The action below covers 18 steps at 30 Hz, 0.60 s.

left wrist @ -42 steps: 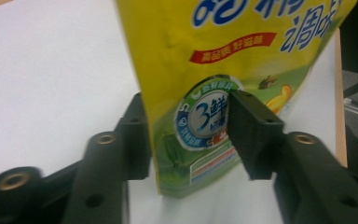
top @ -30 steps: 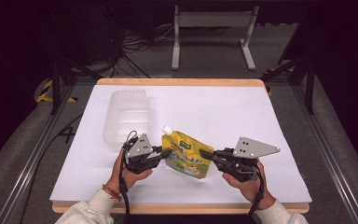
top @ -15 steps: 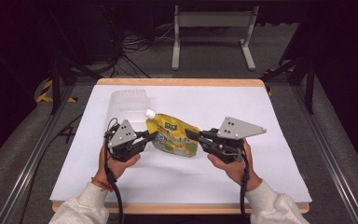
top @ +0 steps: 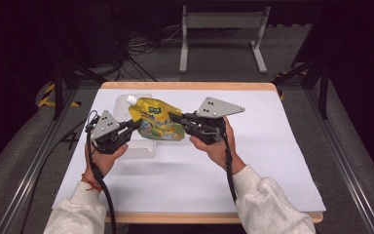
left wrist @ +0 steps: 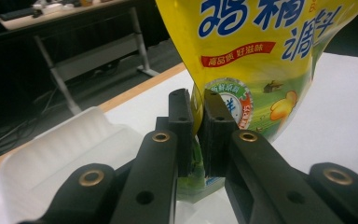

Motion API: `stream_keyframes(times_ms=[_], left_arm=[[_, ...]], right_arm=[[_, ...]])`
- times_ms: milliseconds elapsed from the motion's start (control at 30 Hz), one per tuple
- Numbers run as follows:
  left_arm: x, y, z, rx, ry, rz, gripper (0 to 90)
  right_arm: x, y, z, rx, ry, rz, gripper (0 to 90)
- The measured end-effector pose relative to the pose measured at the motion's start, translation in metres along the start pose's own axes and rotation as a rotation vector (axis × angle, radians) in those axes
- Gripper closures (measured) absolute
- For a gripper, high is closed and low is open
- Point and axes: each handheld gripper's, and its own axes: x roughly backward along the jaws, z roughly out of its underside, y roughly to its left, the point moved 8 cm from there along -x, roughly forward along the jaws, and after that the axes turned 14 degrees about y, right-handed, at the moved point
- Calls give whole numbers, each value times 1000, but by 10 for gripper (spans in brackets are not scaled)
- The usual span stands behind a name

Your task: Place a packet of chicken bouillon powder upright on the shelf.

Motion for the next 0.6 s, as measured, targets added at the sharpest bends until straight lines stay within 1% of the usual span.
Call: stream_keyframes(times_ms=[33, 67, 167, 200, 233, 267, 333, 433, 533, 567, 600], left_arm=[[0, 0, 0, 0, 0, 0, 844], [1, 4, 1, 5, -4, -17, 844], [1, 14, 4, 14, 4, -39, 842], [1, 14, 4, 14, 4, -39, 842], [1, 18, 6, 18, 6, -47, 842], [2, 20, 7, 27, 3, -49, 841], [3, 25, 10, 32, 0, -57, 839], [4, 35, 15, 40, 0, -70, 839], [4, 41, 20, 54, -5, -76, 837], [4, 41, 20, 54, -5, -76, 836], [3, 45, 23, 57, 1, -86, 835]], right_arm=[[0, 0, 0, 0, 0, 0, 900], [-4, 0, -1, 0, -2, -3, 900], [-15, -3, -5, -7, -1, -14, 900], [-20, -4, -5, -9, 2, -16, 900], [-20, -4, -5, -9, 2, -16, 900], [-24, -4, -6, -13, 1, -20, 900], [-30, -4, -7, -3, 4, -23, 900], [-40, -3, -8, -7, 10, -31, 900], [-50, -1, -8, -7, 14, -39, 900], [-50, -1, -8, -7, 14, -39, 900], [-56, 1, -8, 10, 20, -45, 900]])
